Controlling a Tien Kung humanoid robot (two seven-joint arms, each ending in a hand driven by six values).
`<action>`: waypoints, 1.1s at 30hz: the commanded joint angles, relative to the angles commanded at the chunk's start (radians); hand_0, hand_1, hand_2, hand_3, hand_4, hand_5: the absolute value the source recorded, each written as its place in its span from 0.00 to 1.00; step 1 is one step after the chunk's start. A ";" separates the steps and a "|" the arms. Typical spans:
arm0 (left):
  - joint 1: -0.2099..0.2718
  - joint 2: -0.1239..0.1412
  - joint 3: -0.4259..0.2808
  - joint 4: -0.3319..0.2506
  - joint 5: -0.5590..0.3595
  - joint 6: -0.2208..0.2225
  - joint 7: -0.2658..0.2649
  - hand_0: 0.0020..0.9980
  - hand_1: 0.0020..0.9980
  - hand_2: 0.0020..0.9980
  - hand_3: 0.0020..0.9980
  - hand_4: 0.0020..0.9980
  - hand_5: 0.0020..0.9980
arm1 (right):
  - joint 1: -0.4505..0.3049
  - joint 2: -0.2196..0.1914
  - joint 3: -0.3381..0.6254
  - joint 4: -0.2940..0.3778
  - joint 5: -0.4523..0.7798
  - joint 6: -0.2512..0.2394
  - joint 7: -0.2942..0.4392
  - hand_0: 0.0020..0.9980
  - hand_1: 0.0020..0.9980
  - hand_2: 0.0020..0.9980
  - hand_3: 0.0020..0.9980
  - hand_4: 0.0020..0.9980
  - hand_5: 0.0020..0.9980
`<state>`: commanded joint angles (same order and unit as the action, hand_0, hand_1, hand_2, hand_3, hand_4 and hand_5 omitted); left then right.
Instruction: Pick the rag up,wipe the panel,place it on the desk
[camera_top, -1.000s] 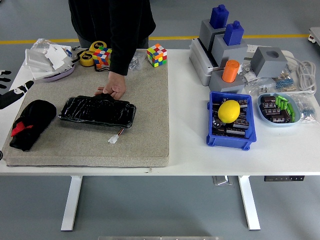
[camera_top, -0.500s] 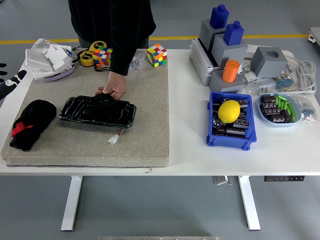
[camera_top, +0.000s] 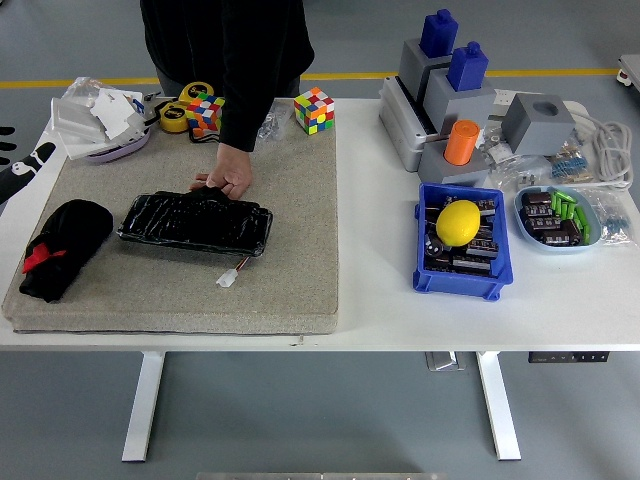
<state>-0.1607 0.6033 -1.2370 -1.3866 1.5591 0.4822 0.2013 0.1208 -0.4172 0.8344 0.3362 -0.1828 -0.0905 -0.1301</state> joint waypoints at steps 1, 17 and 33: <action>0.001 0.000 0.003 -0.001 -0.005 0.005 -0.009 0.42 0.65 0.72 0.79 1.00 0.82 | 0.000 0.000 -0.003 -0.001 -0.001 0.000 -0.001 0.72 0.63 0.67 0.62 1.00 0.62; 0.013 0.000 0.015 0.015 -0.012 0.008 -0.014 0.42 0.65 0.72 0.79 1.00 0.80 | -0.012 -0.001 -0.019 0.005 -0.001 -0.001 0.001 0.72 0.63 0.67 0.62 1.00 0.61; 0.010 -0.006 -0.015 0.034 -0.148 0.031 -0.094 0.42 0.64 0.70 0.78 1.00 0.78 | -0.024 0.019 0.020 0.020 -0.023 -0.012 0.015 0.72 0.63 0.68 0.62 1.00 0.61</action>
<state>-0.1508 0.5978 -1.2518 -1.3531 1.4106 0.5128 0.1068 0.0971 -0.3979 0.8549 0.3563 -0.2054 -0.1020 -0.1148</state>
